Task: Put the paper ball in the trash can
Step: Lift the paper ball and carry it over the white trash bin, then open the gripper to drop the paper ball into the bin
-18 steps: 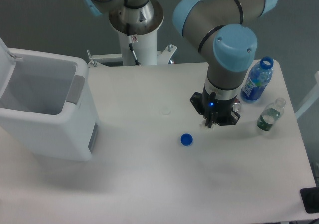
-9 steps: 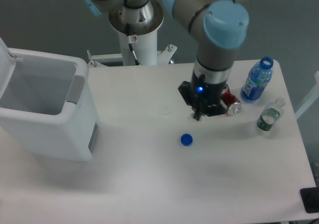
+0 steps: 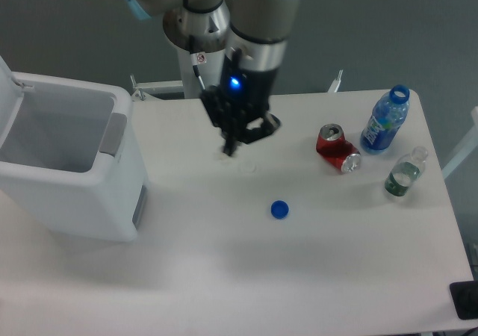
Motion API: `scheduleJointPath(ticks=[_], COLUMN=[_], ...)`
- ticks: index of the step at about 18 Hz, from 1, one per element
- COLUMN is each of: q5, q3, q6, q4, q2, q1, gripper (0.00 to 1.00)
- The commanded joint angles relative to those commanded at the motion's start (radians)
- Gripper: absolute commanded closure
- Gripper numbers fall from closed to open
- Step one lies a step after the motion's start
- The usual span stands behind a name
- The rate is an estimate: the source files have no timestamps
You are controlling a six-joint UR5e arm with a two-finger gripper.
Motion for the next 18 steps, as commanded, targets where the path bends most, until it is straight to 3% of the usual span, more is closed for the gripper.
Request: scheduleJointPath(ticks=[10,14,16,18], q5=[-0.031,-0.071,-0.071,-0.071], q3=[-0.002,-0.003,-0.003,-0.009], q6=[-0.11,-0.114,-0.107,-0.107], q4=[0.002,0.003,0.005,0.024], q2=[0.022,0.023,0.022,0.016], q1=[-0.204,-0.224,-0.235,-0.25], gripper=[1.0,0.98,0.93,0.77])
